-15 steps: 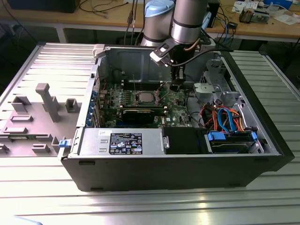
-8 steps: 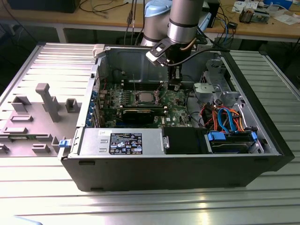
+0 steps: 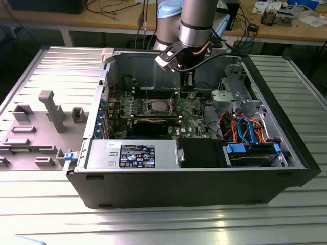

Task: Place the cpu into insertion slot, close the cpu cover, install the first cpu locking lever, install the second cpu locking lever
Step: 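Close the cpu cover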

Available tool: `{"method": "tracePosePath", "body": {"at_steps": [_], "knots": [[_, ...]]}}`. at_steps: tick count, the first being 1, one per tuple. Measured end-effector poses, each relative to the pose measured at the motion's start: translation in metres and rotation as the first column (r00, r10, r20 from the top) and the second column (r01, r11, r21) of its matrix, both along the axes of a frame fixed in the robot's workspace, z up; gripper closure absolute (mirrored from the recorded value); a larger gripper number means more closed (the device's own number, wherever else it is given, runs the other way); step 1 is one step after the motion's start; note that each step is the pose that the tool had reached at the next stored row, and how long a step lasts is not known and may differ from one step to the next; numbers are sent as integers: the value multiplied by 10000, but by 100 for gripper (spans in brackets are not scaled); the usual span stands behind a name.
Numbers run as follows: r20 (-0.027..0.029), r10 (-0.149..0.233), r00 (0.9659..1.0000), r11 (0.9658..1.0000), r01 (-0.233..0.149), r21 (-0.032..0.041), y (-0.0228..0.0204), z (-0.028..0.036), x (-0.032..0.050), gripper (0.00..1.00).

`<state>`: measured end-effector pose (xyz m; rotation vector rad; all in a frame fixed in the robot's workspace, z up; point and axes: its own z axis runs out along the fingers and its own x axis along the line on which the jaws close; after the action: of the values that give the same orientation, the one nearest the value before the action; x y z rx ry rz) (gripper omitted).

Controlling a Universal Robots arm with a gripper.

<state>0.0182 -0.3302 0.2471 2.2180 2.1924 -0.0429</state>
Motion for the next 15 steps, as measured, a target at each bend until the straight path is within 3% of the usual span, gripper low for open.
{"method": "tracePosePath", "body": {"at_steps": [15], "knots": [[0,0,10000,10000,0,0,3,0,-86,89]]}}
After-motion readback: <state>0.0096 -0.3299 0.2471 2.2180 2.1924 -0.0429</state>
